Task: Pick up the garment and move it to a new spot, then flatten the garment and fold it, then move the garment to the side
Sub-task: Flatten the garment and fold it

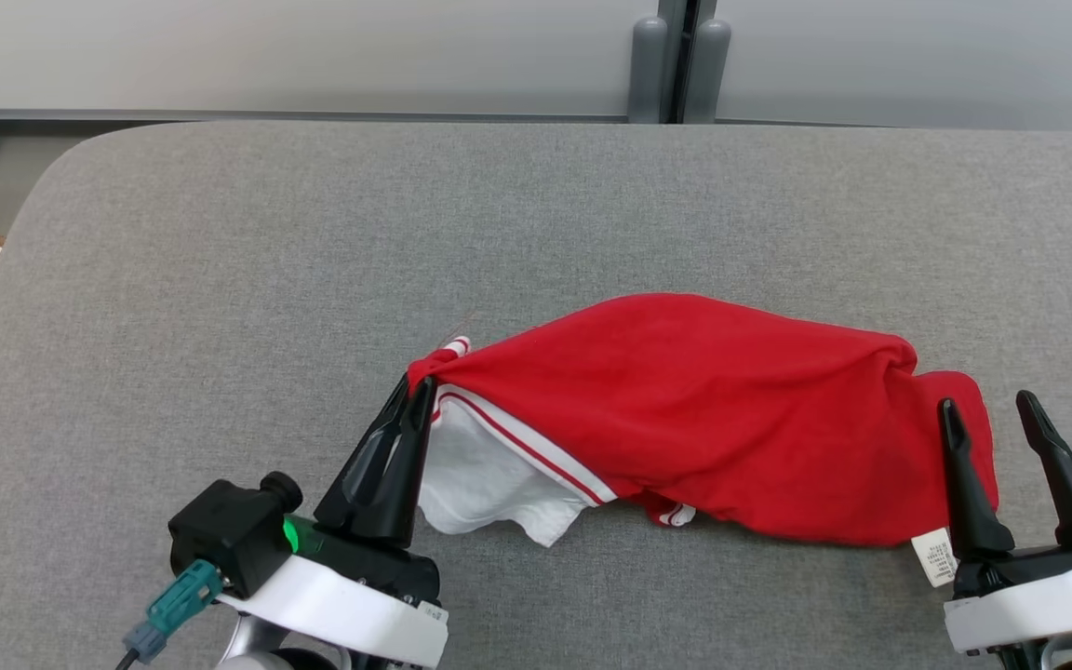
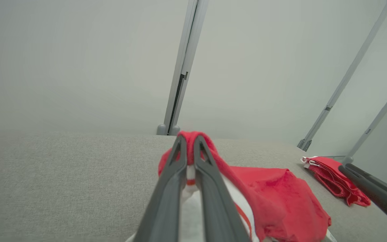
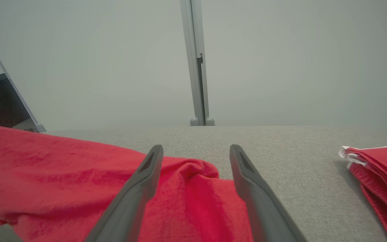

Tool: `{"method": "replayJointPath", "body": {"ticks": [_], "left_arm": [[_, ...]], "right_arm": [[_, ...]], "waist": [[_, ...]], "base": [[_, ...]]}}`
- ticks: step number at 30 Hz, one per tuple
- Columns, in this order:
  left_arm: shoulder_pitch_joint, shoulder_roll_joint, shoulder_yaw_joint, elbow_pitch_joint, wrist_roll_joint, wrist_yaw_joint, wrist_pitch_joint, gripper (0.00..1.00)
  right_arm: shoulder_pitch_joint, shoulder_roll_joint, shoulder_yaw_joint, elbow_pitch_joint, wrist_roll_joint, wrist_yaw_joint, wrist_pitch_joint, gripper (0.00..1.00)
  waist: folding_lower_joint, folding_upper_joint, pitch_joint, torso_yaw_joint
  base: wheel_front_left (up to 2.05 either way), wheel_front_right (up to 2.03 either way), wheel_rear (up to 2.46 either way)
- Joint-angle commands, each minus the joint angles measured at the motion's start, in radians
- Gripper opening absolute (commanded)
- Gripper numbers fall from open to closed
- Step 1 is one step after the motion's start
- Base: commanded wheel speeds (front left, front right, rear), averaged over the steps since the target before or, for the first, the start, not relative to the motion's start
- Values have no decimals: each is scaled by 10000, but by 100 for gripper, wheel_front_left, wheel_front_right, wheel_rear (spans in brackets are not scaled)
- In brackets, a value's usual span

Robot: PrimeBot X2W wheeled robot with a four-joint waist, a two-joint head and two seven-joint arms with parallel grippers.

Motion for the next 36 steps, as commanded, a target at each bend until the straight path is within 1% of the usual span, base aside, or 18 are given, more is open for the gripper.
{"method": "replayJointPath", "body": {"ticks": [1, 3, 10, 17, 19, 20, 25, 29, 30, 31, 32, 33, 36], "left_arm": [[95, 54, 112, -61, -64, 96, 22, 0], [168, 82, 182, 64, -74, 189, 30, 0], [-27, 46, 344, 703, -248, 150, -131, 0], [-769, -30, 615, 1912, -482, -25, -513, 0], [-1368, -35, 768, 2663, -570, -154, -656, 0], [-1368, -35, 768, 2663, -570, -154, -656, 0], [-2409, -70, 1100, 4017, -676, -237, -1045, 0], [-3134, -24, 1331, 5213, -779, -354, -1285, 0], [-3415, 18, 1360, 5758, -730, -355, -1377, 0], [-3500, 29, 1355, 5995, -699, -340, -1418, 0], [-3566, 36, 1342, 6196, -647, -318, -1461, 69], [-3609, 14, 1308, 6363, -637, -318, -1507, 100], [-3683, 72, 1282, 6609, -367, -209, -1808, 100]], "right_arm": [[-90, -61, 7, -14, 64, 0, -29, 100], [-129, -42, 45, -83, 47, 0, 5, 100], [-260, -97, 94, -170, 94, 0, 14, 100], [-504, -170, 119, -285, 160, 0, 45, 100], [-672, -254, 138, -327, 170, 0, 58, 100], [-672, -254, 138, -327, 170, 0, 58, 100], [-869, -385, 44, -252, 221, 0, 6, 100], [-1000, -402, -15, -90, 275, 0, -94, 100], [-1038, -373, -83, 31, 312, 0, -156, 100], [-1055, -357, -139, 93, 319, 0, -195, 100], [-1054, -343, -215, 139, 339, 0, -244, 100], [-1058, -340, -315, 171, 335, 0, -276, 100], [-1017, -305, -610, 223, 266, 0, -336, 100]], "waist": [[0, 0, 100, 18], [0, 0, 178, -7], [0, 0, 510, -232], [0, 0, 1108, -534], [0, 0, 1471, -666], [0, 0, 1471, -666], [0, 0, 1946, -896], [0, 0, 2106, -1069], [0, 0, 2113, -1156], [0, 0, 2098, -1202], [0, 0, 2086, -1234], [0, 0, 2076, -1256], [0, 0, 1995, -1286]], "base": [[0, 0, 0], [0, 0, 0], [0, 0, 0], [0, 0, 0], [0, 0, 0], [0, 0, 0], [0, 0, 0], [0, 0, 0], [0, 0, 0], [0, 0, 0], [0, 0, 0], [0, 0, 0], [0, 0, 0]]}}
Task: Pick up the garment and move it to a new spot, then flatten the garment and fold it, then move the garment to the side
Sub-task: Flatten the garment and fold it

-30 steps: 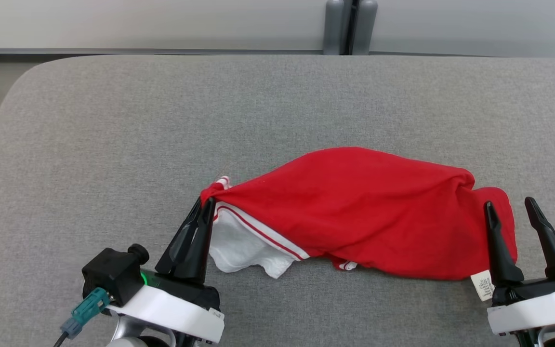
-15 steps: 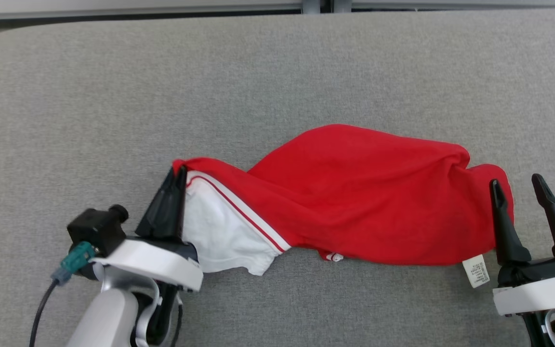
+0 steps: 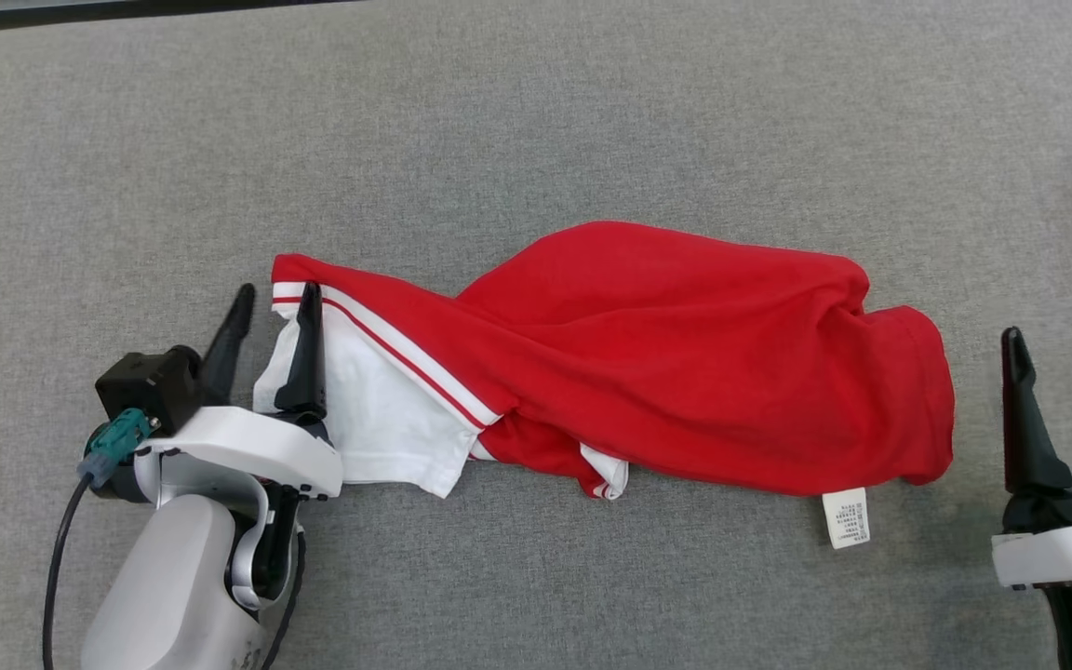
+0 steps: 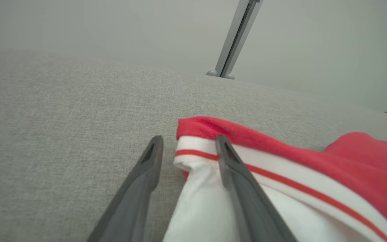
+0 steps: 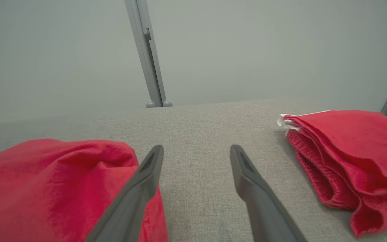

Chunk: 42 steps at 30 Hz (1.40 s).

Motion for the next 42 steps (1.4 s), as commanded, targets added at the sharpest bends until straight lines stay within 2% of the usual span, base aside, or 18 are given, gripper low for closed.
{"method": "replayJointPath", "body": {"ticks": [1, 6, 9, 17, 31, 42], "left_arm": [[-120, 71, 48, 4, 134, 120, -146, 100], [360, 73, 277, -621, 796, 581, -437, 100], [735, 41, 583, -1561, 1297, 748, -451, 100], [2319, -42, 827, -3231, 2343, 717, -437, 100], [3728, 10, 637, -3255, 2518, 351, -440, 100], [3502, -21, 652, -2837, 2423, 316, -440, 100]], "right_arm": [[-18, -30, -97, 20, -28, 0, -77, 100], [85, -7, -328, -114, -221, 0, -1, 100], [165, 9, -204, -239, -361, 0, 136, 100], [576, 102, 500, -176, -527, 0, 434, 100], [1334, 407, 775, -97, -665, 0, 614, 100], [1303, 420, 666, -270, -683, 0, 692, 100]], "waist": [[0, 0, -60, 2], [0, 0, -378, 142], [0, 0, -661, 279], [0, 0, -1600, 498], [0, 0, -2470, 545], [0, 0, -2452, 591]], "base": [[0, 0, 0], [0, 0, 0], [0, 0, 0], [0, 0, 0], [0, 0, 0], [0, 0, 0]]}}
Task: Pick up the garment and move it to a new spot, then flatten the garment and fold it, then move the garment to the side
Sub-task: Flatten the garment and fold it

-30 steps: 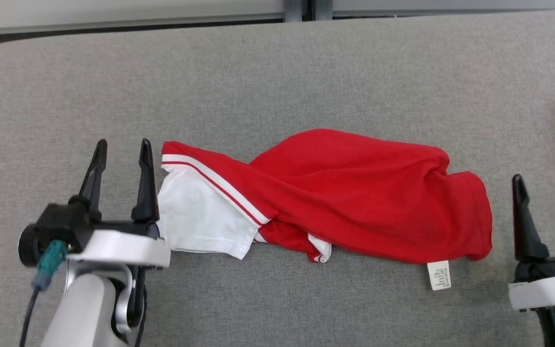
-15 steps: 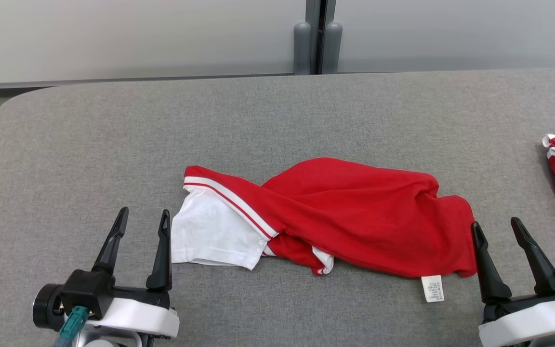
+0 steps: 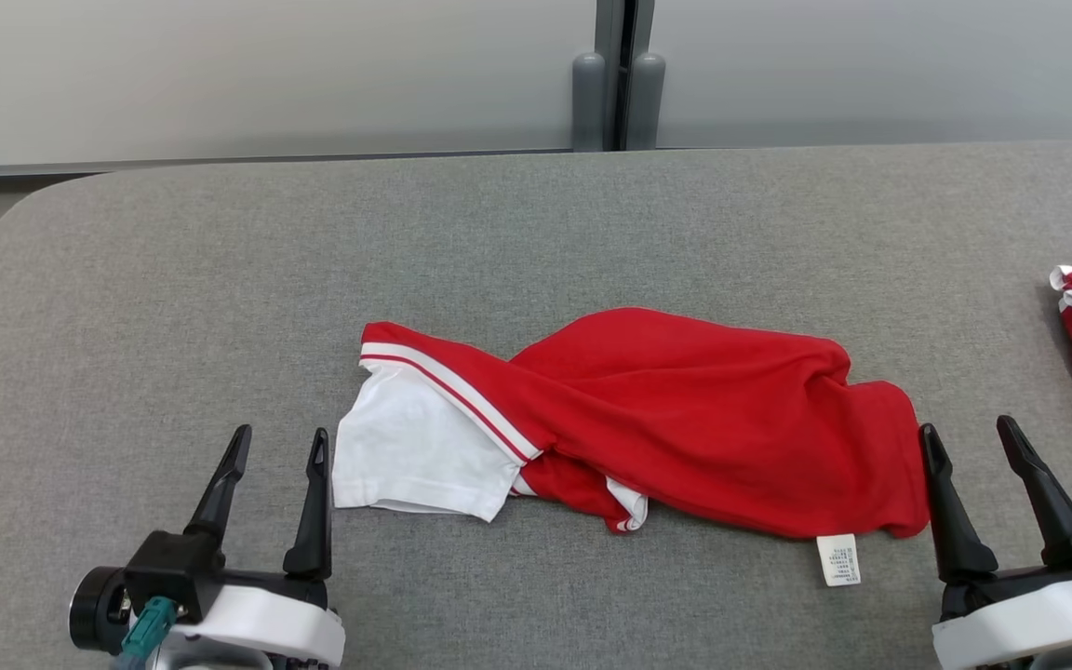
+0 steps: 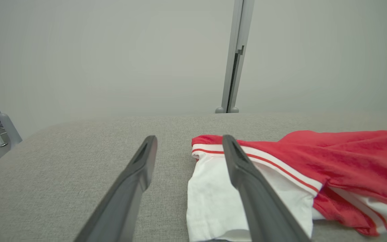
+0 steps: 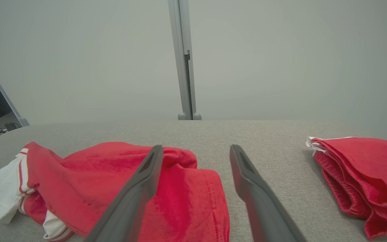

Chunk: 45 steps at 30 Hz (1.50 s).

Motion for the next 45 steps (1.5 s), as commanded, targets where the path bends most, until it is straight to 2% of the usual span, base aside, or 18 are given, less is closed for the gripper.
{"method": "replayJointPath", "body": {"ticks": [1, 13, 14, 15, 16, 17, 26, 37, 38, 39, 40, 43, 45], "left_arm": [[-284, 23, 14, 161, -78, -82, -12, 100], [-1579, -190, -280, 3856, -1052, -1103, 784, 100], [-1647, -195, -311, 4084, -1096, -1159, 805, 96], [-1728, -198, -343, 4260, -1159, -1236, 808, 66], [-1800, -223, -410, 4402, -1164, -1260, 787, 26], [-1849, -245, -466, 4549, -1190, -1319, 800, 0], [-2156, -255, -518, 5169, -1293, -1358, 488, 0], [-2665, -334, -527, 5302, -1231, -1362, 107, 0], [-2675, -349, -512, 5252, -1234, -1370, 82, 0], [-2676, -365, -490, 5185, -1229, -1373, 46, 0], [-2672, -385, -432, 5058, -1255, -1375, 16, 0], [-2578, -395, -245, 4566, -1216, -1347, -17, 0], [-2384, -406, -21, 3766, -1051, -1272, -18, 0]], "right_arm": [[8, 22, -53, -36, -32, 0, 32, 100], [-212, 42, 120, 552, 287, 0, -59, 100], [-248, 35, 110, 599, 289, 0, -82, 100], [-271, 34, 134, 641, 307, 0, -110, 100], [-281, 23, 116, 700, 336, 0, -149, 100], [-277, 6, 100, 756, 355, 0, -173, 100], [224, 139, -229, 1704, 602, 0, -126, 100], [-900, -173, 616, 3879, 1256, 0, -324, 100], [-1028, -194, 681, 4024, 1326, 0, -431, 74], [-1102, -253, 735, 4147, 1351, 0, -497, 32], [-1167, -283, 810, 4217, 1421, 0, -587, 0], [-1315, -422, 882, 4214, 1501, 0, -936, 0], [-1412, -572, 801, 3941, 1472, 0, -1271, 0]], "waist": [[0, 0, 43, 22], [0, 0, 578, -209], [0, 0, 616, -244], [0, 0, 649, -284], [0, 0, 673, -312], [0, 0, 682, -333], [0, 0, 838, -390], [0, 0, 1188, -201], [0, 0, 1200, -180], [0, 0, 1202, -157], [0, 0, 1196, -134], [0, 0, 1164, -93], [0, 0, 1123, -56]], "base": [[0, 0, 0], [0, 0, 0], [0, 0, 0], [0, 0, 0], [0, 0, 0], [0, 0, 0], [0, 0, 0], [0, 0, 0], [0, 0, 0], [0, 0, 0], [0, 0, 0], [0, 0, 0], [0, 0, 0]]}}
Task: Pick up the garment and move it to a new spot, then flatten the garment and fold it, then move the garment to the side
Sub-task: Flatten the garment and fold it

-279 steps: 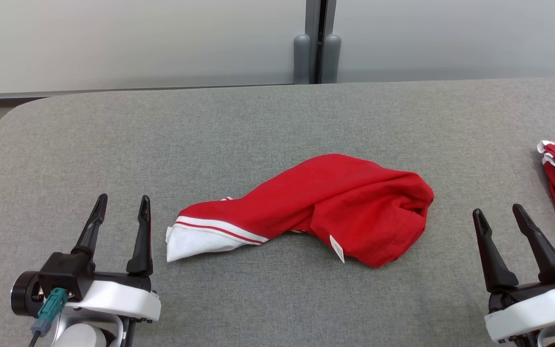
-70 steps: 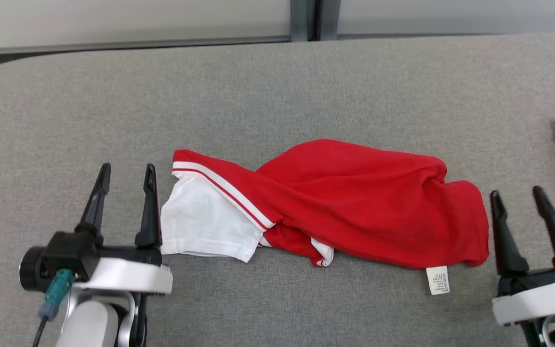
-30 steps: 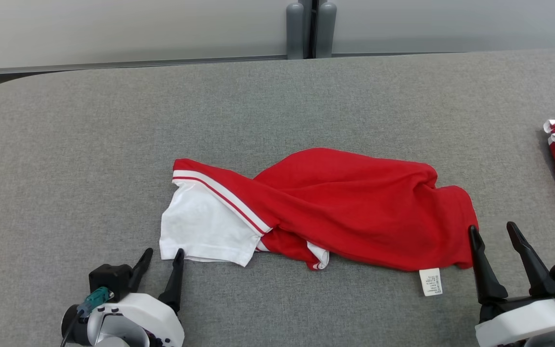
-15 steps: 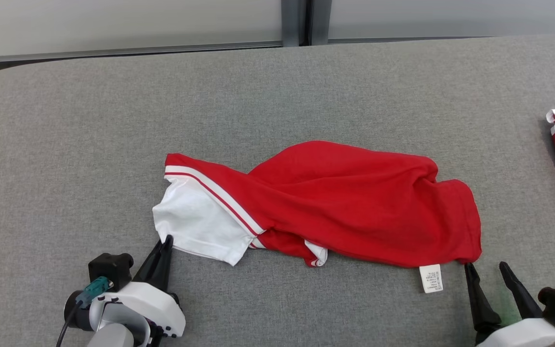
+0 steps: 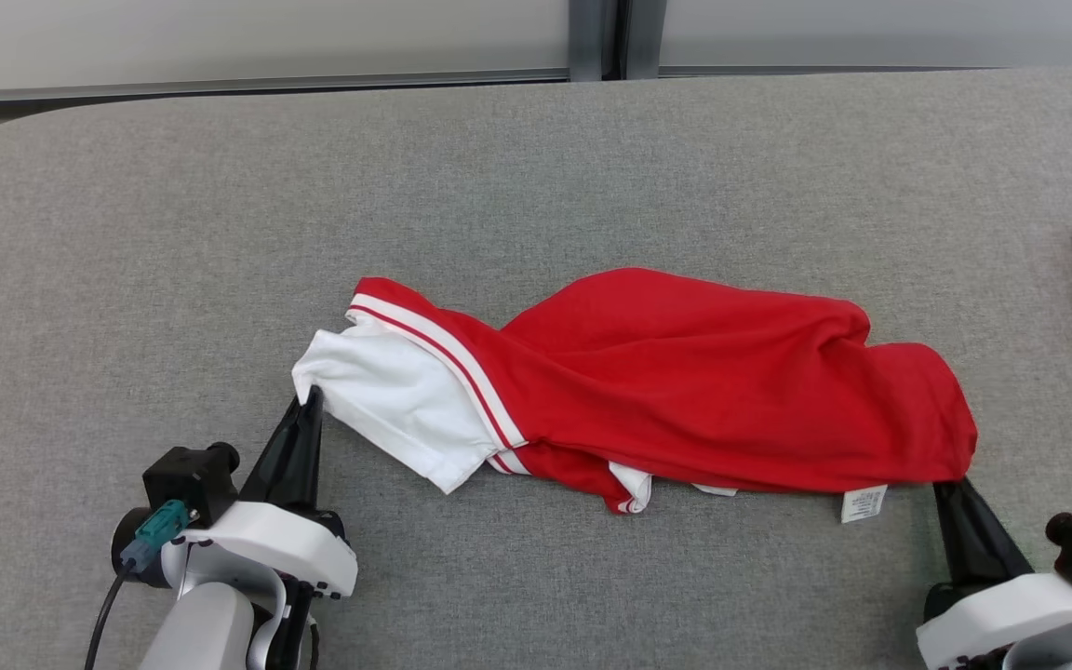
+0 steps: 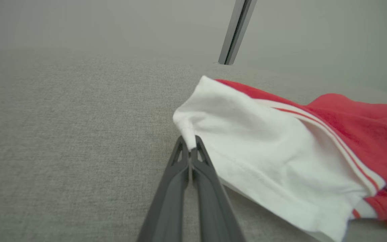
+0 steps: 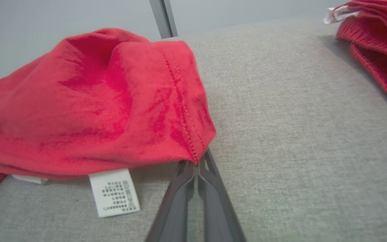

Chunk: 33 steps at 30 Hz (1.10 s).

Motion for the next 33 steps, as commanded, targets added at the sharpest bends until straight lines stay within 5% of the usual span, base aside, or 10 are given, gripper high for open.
{"method": "replayJointPath", "body": {"ticks": [1, 18, 26, 33], "left_arm": [[114, 42, 75, -286, 108, 65, -37, 0], [-923, 384, 531, -6424, 1456, 742, 184, 0], [-2109, 612, 475, -7872, 1527, 713, 1126, 0], [-2879, 620, 499, -7402, 1102, 539, 1556, 0]], "right_arm": [[-168, -115, -93, -181, 6, 0, -132, 0], [-1717, -1344, -1202, -4449, -1133, -2, 1111, 0], [-2272, -1610, -1736, -5693, -1187, -2, 1985, 0], [-2580, -1495, -1696, -5462, -657, -2, 2362, 0]], "waist": [[0, 0, -21, 13], [0, 0, -828, -93], [0, 0, -1222, -105], [0, 0, -1153, -172]], "base": [[0, 0, 0], [0, 0, 0], [0, 0, 0], [0, 0, 0]]}}
